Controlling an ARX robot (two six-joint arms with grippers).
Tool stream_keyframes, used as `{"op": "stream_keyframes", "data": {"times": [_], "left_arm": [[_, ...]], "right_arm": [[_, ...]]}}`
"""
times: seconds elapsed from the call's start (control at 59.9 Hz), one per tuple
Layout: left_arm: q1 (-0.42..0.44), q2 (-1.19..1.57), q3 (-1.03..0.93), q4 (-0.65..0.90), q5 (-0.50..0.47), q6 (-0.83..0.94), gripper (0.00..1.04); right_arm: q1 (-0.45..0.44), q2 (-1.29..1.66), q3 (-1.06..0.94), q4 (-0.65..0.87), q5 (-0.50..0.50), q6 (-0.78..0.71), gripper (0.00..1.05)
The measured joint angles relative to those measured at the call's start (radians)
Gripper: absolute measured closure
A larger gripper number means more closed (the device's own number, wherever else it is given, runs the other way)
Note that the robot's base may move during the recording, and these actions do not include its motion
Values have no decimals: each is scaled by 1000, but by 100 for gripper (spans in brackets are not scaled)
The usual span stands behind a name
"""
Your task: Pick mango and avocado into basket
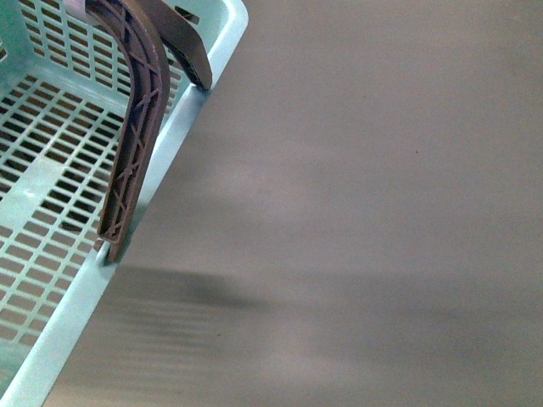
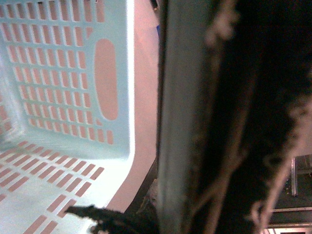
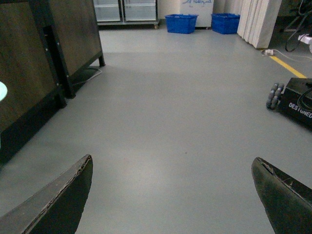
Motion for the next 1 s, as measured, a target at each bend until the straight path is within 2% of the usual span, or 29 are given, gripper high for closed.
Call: {"op": "stream_keyframes", "data": {"times": [1.001], "left_arm": [[-1, 5, -1, -4, 15, 2, 99]], "right_arm": [[0, 0, 0, 0, 1, 0, 9]]}}
